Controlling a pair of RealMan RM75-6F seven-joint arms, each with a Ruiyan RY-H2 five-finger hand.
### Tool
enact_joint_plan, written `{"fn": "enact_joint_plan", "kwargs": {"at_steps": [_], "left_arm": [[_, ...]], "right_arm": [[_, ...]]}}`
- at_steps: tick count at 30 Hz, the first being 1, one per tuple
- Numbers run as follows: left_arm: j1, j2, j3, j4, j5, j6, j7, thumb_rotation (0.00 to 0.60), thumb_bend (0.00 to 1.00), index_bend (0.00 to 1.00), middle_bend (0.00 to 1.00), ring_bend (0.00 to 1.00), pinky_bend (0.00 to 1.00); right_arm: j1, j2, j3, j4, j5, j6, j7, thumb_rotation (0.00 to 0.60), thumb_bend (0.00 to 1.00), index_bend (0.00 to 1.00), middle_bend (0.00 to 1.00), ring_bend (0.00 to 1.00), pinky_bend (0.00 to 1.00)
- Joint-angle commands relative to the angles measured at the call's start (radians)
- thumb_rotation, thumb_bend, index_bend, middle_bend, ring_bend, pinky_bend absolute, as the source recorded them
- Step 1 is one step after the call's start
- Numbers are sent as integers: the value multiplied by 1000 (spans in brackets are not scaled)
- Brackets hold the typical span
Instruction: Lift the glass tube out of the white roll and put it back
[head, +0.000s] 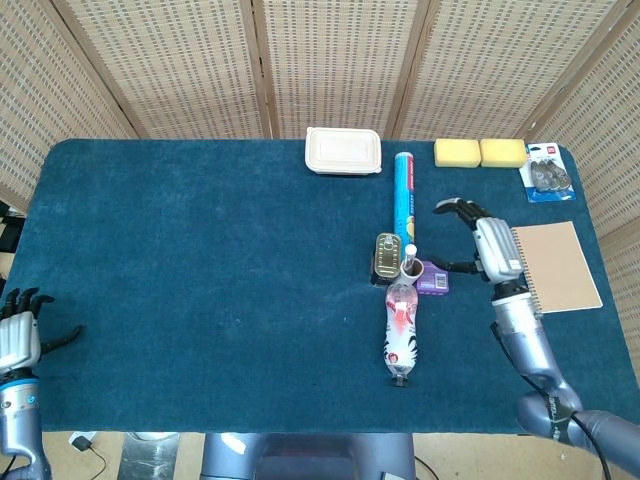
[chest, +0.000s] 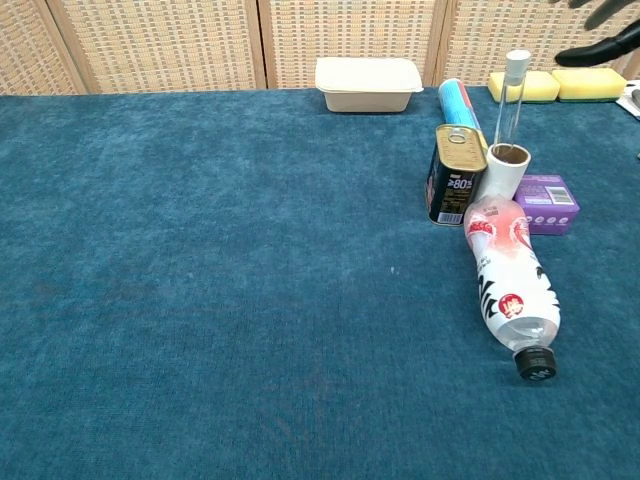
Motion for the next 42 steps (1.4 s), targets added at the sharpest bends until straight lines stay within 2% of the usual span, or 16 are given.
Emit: {"fn": "enact_joint_plan", "kwargs": {"at_steps": [1,14,21,27,34,38,40,42], "left_arm": [[-7,1,5,1,6,-4,-4,392,29,316,178,84,205],[-66,2,47,8,57,-21,-25,393,29,317,178,84,204],[-90,0,66,14,79,-25,-35,394,29,317,178,84,205],[-96,-2,72,18,84,-25,-40,392,29,317,178,84,205],[-94,-3,72,22,82,-23,-41,387,30,317,177,84,204],[-92,-3,71,22,81,-21,-41,393,29,317,177,84,204],[-92,-3,72,22,81,-21,-41,394,29,317,178,84,205],[-92,-3,71,21,80,-21,-44,396,29,317,178,84,205]], "right_arm": [[-30,34,-16,-29,-20,32,-23,594,193,306,288,258,300],[-173,209,-101,-146,-51,137,-215,595,193,298,286,247,270],[-289,301,-192,-249,-112,223,-305,594,193,285,275,232,269],[-374,299,-256,-263,-182,307,-336,598,193,275,275,231,269],[-481,313,-355,-305,-200,335,-444,598,192,201,221,180,225],[-522,291,-372,-294,-214,370,-411,599,192,196,210,168,213],[-530,312,-391,-303,-230,359,-452,599,190,191,199,156,199],[-542,306,-381,-321,-233,383,-459,599,189,187,192,148,188]]}}
